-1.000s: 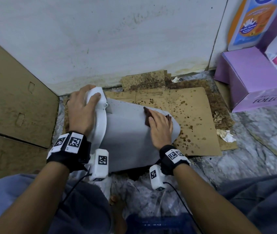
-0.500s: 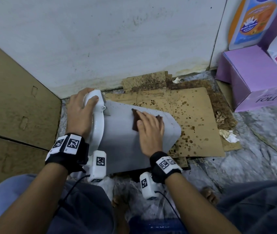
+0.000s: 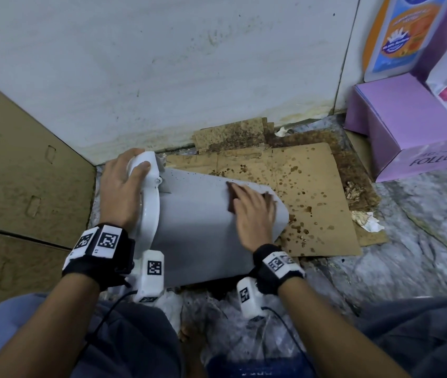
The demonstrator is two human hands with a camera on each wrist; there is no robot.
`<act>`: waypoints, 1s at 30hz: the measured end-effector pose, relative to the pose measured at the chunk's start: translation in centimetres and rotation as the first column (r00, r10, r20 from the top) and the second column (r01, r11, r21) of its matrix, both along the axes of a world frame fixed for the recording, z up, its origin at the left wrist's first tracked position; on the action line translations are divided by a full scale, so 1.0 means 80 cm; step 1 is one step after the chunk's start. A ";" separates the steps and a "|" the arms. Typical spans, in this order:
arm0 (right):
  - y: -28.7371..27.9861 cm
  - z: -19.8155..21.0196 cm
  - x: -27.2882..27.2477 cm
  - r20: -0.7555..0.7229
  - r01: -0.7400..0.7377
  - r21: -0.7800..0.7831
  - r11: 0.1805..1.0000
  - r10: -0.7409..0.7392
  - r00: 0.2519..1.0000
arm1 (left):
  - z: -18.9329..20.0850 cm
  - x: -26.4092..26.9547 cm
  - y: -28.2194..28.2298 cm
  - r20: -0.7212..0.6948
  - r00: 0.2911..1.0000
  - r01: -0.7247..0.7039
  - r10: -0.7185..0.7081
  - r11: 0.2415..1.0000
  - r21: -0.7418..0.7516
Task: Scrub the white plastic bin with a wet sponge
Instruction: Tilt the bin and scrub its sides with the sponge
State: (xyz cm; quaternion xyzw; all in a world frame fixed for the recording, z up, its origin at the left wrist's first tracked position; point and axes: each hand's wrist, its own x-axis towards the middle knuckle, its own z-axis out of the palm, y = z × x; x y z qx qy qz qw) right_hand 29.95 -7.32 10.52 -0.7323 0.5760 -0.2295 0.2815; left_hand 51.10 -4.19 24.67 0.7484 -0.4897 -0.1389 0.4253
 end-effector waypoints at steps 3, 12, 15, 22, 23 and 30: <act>0.030 0.037 0.033 0.136 -0.033 -0.035 0.999 0.038 0.990 | 0.000 0.000 0.001 -0.003 1.000 0.011 -0.011 1.000 0.001; -0.001 -0.024 -0.020 0.131 0.077 0.042 0.996 -0.082 0.988 | -0.001 0.007 0.004 -0.065 0.998 0.006 -0.007 1.000 -0.014; -0.025 -0.073 -0.052 -0.017 0.122 0.139 0.983 -0.120 0.993 | -0.003 0.010 0.005 -0.088 0.996 0.001 -0.002 1.000 -0.022; -0.013 -0.041 -0.038 -0.010 0.085 0.157 0.984 -0.084 0.996 | 0.001 0.018 0.007 -0.161 0.987 0.022 -0.023 1.000 -0.006; -0.003 -0.027 -0.029 -0.002 0.049 0.143 0.988 -0.050 0.999 | 0.002 0.019 0.010 -0.178 0.983 0.032 -0.032 0.999 -0.003; 0.068 0.076 0.037 0.130 -0.179 0.016 0.984 0.176 0.976 | 0.018 0.020 0.013 -0.255 0.966 0.079 -0.047 0.990 0.115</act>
